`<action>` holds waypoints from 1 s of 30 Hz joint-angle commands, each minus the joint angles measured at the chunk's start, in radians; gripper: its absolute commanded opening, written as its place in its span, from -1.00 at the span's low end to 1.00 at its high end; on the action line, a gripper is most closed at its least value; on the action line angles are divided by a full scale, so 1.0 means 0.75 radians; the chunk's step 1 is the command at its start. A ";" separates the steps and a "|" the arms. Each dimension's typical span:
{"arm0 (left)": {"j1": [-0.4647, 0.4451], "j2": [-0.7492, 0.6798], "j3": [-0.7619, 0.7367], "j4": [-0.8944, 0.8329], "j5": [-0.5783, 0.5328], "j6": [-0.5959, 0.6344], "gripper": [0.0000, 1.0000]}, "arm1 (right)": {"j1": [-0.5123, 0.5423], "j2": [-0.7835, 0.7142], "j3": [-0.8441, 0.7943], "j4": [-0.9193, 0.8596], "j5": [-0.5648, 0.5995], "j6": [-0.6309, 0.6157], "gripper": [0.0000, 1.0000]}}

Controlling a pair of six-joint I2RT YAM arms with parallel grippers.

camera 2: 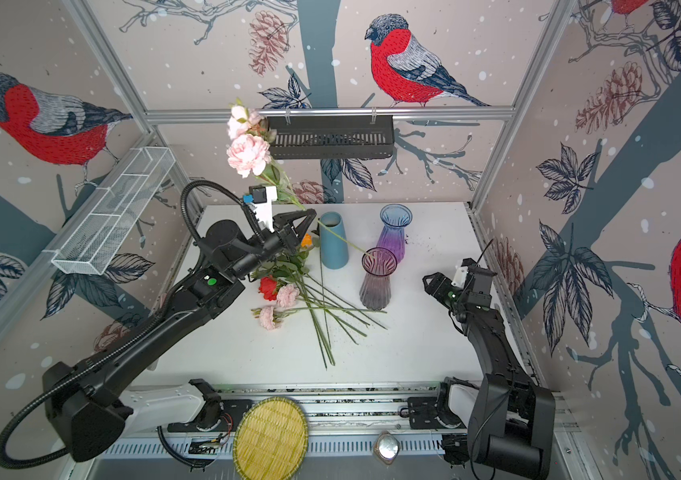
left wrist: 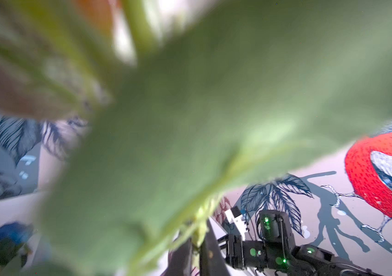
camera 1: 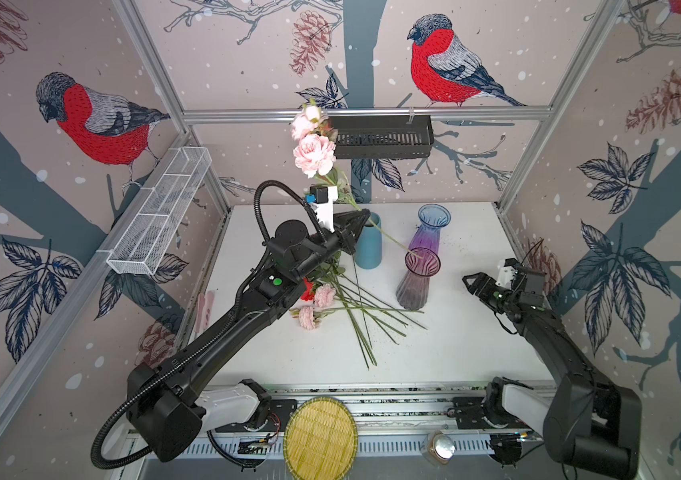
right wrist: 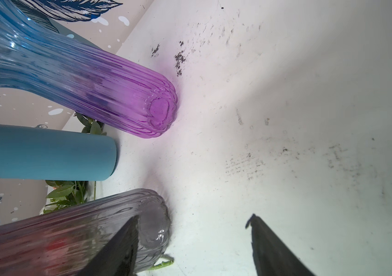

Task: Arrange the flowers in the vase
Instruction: 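Lift the pink peony stems with the left gripper over the pink vase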

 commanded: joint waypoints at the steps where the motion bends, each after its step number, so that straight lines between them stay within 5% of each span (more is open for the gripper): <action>1: -0.069 0.065 0.123 -0.087 0.014 0.259 -1.00 | -0.003 -0.012 0.009 0.005 -0.007 -0.023 0.47; 15: -0.217 0.386 0.473 -0.417 -0.100 0.473 -1.00 | -0.008 -0.059 0.001 -0.020 0.007 -0.035 0.48; 20: -0.226 0.445 0.505 -0.454 -0.026 0.470 -0.97 | -0.010 -0.054 -0.001 -0.013 0.008 -0.035 0.47; 21: -0.226 0.470 0.523 -0.466 0.003 0.471 -0.67 | -0.010 -0.051 -0.001 -0.012 0.008 -0.036 0.48; 22: -0.226 0.506 0.566 -0.534 0.015 0.478 -0.11 | -0.010 -0.050 -0.001 -0.011 0.006 -0.035 0.48; 23: -0.226 0.531 0.599 -0.587 0.013 0.479 0.04 | -0.009 -0.049 -0.001 -0.011 0.006 -0.035 0.47; 30: -0.219 0.502 0.546 -0.672 -0.074 0.485 0.23 | -0.008 -0.045 -0.003 -0.002 0.006 -0.033 0.48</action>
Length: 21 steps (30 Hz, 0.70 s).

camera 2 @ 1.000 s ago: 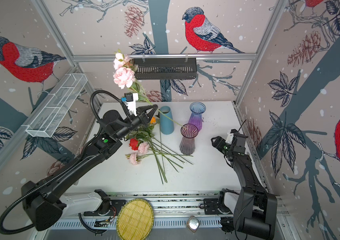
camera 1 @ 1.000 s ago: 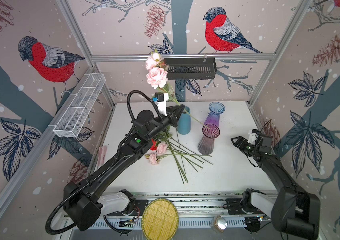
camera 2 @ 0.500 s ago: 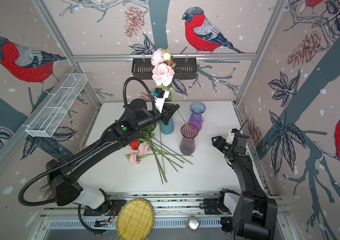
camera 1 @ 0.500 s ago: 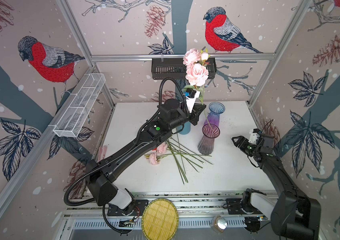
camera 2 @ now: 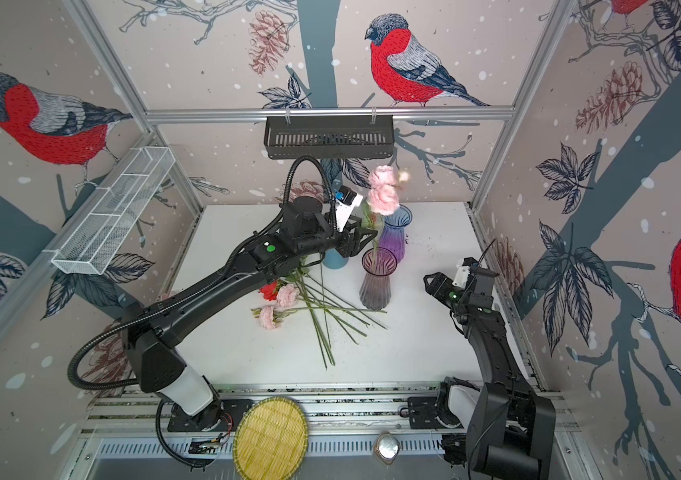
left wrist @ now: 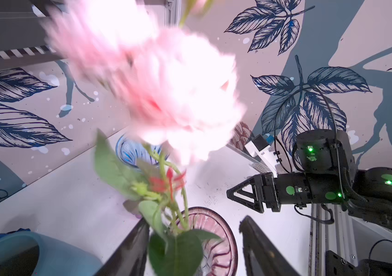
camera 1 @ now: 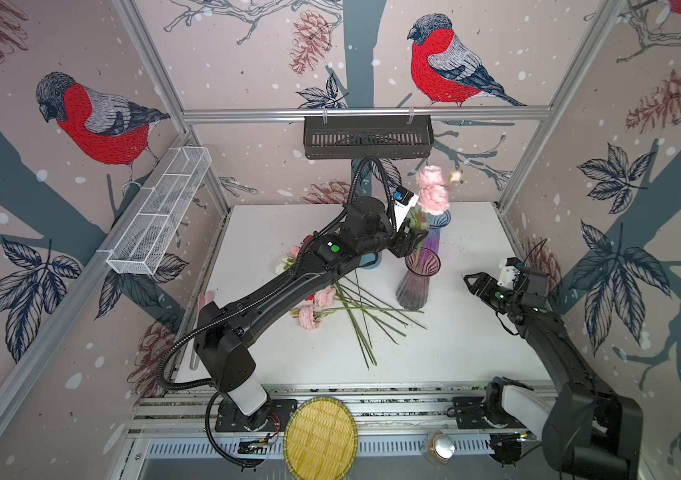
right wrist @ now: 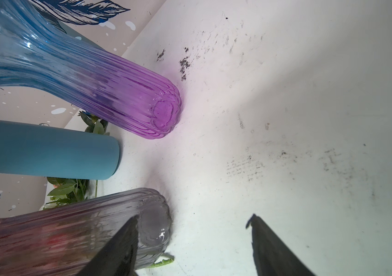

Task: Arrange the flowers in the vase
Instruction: 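Lift the pink peony stems with the left gripper over the pink vase, then lower the peonies into the pink vase and open the left gripper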

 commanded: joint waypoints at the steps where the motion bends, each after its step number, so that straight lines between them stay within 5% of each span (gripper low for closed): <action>1: 0.011 -0.037 -0.035 -0.044 -0.033 0.024 0.23 | -0.002 0.007 -0.002 0.023 0.003 -0.002 0.48; 11: 0.124 -0.237 -0.385 0.096 0.022 -0.142 0.19 | 0.009 -0.025 0.016 0.030 -0.019 0.009 0.48; 21: 0.421 -0.335 -1.076 0.590 0.214 -0.722 -0.07 | 0.210 -0.132 0.073 -0.032 0.163 0.016 0.48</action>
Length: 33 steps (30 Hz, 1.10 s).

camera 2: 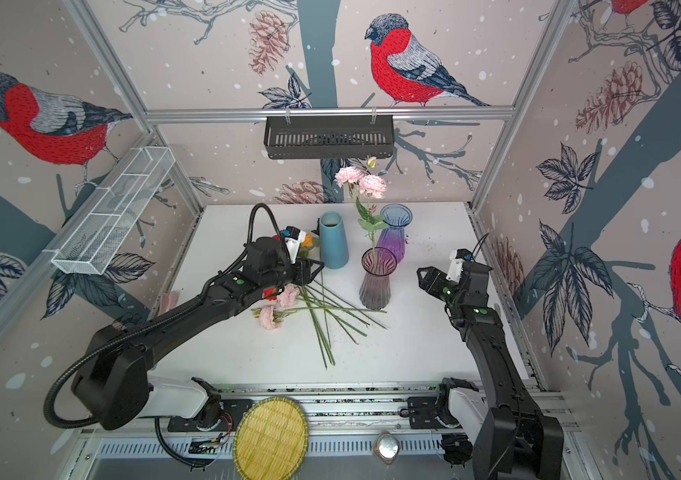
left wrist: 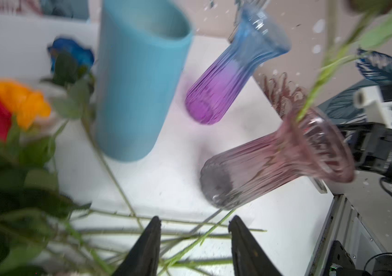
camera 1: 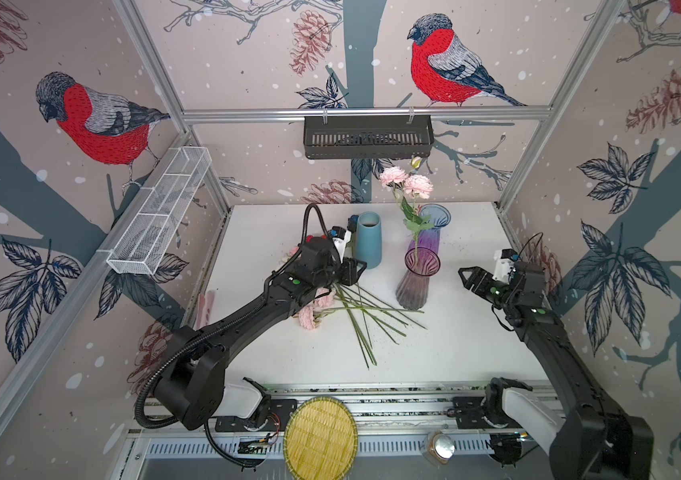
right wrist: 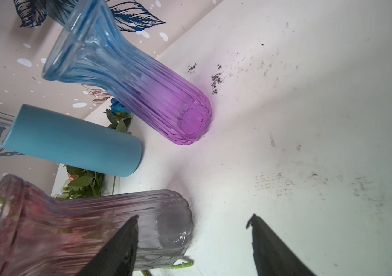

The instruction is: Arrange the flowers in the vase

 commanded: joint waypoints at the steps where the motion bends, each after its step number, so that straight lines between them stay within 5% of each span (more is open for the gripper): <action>1: 0.068 0.017 -0.140 0.334 0.129 -0.293 -0.08 | 0.048 -0.019 0.019 -0.026 0.091 0.017 0.48; 10: 0.147 0.297 -0.251 0.648 0.290 -0.552 -0.10 | 0.089 -0.060 -0.012 -0.035 0.136 0.063 0.48; 28: 0.177 0.629 -0.137 0.772 0.249 -0.723 -0.12 | 0.067 -0.090 0.039 -0.117 0.176 0.003 0.50; 33: 0.183 0.665 -0.103 0.784 0.221 -0.724 -0.37 | 0.064 -0.096 0.043 -0.123 0.189 -0.001 0.50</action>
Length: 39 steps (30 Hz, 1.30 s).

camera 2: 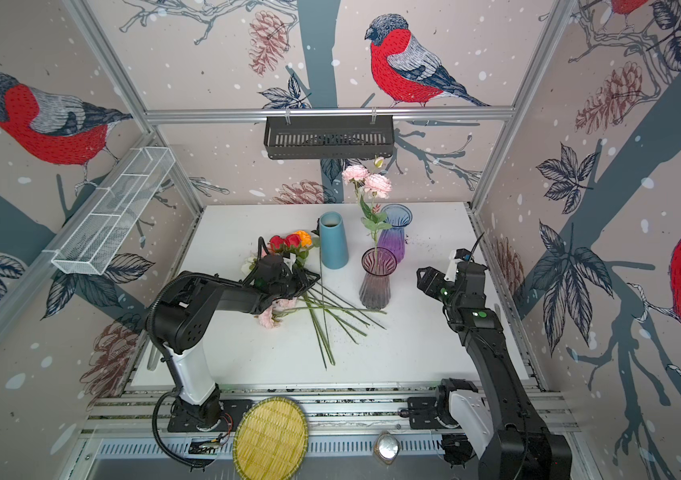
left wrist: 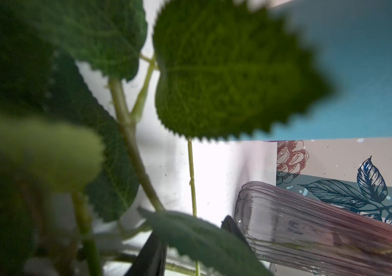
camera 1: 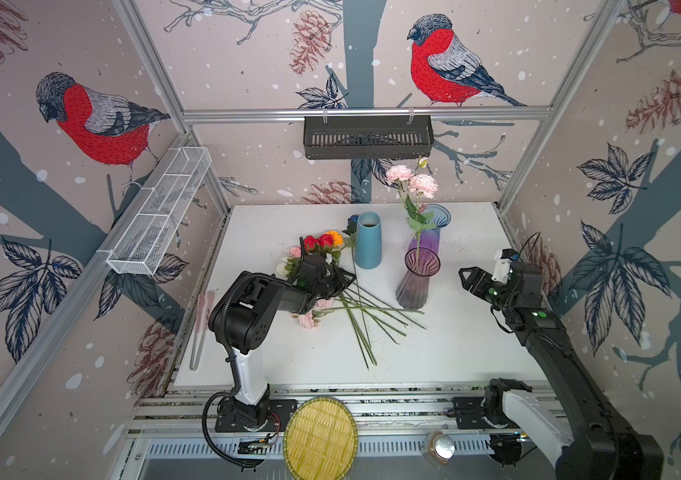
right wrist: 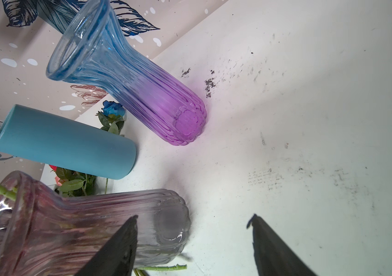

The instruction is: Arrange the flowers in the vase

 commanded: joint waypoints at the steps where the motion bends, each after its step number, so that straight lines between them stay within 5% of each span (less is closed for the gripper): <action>1: 0.009 0.018 0.026 0.085 -0.029 -0.013 -0.46 | -0.001 -0.006 0.009 -0.005 0.026 -0.021 0.50; 7: 0.069 0.003 0.028 0.070 -0.017 0.019 -1.00 | -0.001 -0.016 0.023 -0.023 0.032 -0.029 0.50; 17: 0.216 -0.308 -0.028 -0.092 -0.025 0.188 -1.00 | 0.000 -0.052 0.037 -0.026 0.043 -0.025 0.50; 23: 0.213 -0.545 0.122 -0.420 -0.111 0.430 -1.00 | 0.058 -0.123 0.124 -0.061 0.094 -0.065 0.50; 30: 0.176 -0.838 0.365 -0.756 -0.219 0.760 -1.00 | 0.282 -0.234 0.288 -0.056 0.167 -0.167 0.50; 39: -0.006 -1.102 0.432 -0.594 0.149 0.942 -1.00 | 0.736 -0.136 0.530 -0.026 0.073 -0.331 0.48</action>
